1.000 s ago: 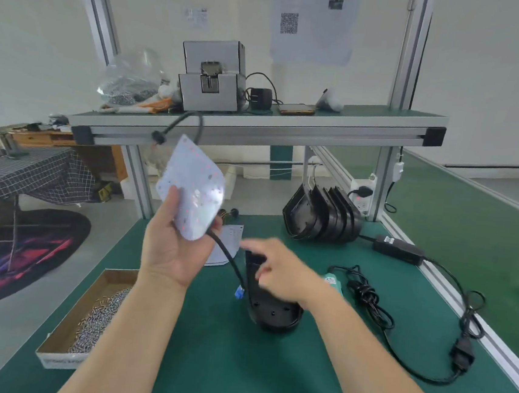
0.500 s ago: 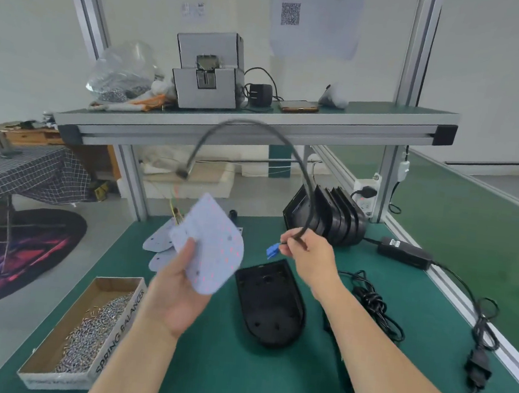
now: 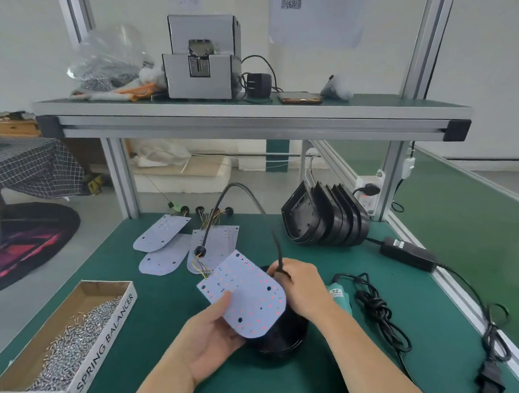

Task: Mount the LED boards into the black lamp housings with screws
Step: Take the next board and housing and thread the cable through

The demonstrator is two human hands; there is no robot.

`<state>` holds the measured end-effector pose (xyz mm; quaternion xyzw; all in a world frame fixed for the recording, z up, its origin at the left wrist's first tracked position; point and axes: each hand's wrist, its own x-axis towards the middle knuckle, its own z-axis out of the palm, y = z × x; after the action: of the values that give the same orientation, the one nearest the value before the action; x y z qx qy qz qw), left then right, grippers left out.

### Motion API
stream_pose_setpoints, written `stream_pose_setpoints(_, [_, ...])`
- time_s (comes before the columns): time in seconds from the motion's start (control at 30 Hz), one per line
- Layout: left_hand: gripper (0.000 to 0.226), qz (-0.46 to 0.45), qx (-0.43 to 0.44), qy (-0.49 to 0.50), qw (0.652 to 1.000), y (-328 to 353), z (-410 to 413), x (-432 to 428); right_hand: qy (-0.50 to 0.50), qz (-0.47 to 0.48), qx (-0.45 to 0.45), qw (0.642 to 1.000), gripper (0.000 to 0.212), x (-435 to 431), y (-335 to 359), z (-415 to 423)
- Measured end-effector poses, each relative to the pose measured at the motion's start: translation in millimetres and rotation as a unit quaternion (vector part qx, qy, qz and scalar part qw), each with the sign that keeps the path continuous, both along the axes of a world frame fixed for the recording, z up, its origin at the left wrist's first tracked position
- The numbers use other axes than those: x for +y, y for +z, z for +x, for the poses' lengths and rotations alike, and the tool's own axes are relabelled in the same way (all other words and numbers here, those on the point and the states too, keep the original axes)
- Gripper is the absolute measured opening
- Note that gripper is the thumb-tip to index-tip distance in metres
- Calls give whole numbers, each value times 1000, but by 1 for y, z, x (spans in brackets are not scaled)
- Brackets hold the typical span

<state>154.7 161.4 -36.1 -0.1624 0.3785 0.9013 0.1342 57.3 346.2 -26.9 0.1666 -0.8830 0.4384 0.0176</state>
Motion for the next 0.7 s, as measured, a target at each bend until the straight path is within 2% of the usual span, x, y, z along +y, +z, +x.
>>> stream_pose_setpoints(0.1, [47,-20,8,4,1000,-2,-5,11,23,31,0,999,19,5,5,-1])
stream_pose_setpoints(0.17, [47,-38,15,5,999,-4,-4,12,12,75,50,996,19,10,6,-3])
stream_pose_setpoints(0.23, [47,-65,22,-7,998,-5,-2,8,-1,81,93,992,19,14,8,-4])
stream_pose_setpoints(0.3, [46,-96,39,-22,994,-6,-1,4,24,93,78,992,18,15,16,-3])
stream_pose_setpoints(0.4, [39,-148,81,-40,985,-1,3,-1,73,159,50,983,18,13,33,-4])
stream_pose_setpoints(0.5, [33,-180,118,-56,975,8,9,-8,120,231,84,962,22,10,54,-2])
stream_pose_setpoints(0.63, [34,-203,141,-72,966,22,16,-19,92,247,144,954,23,12,79,7])
stream_pose_setpoints(0.7, [35,-209,149,-72,964,28,19,-22,121,255,140,949,24,14,86,14])
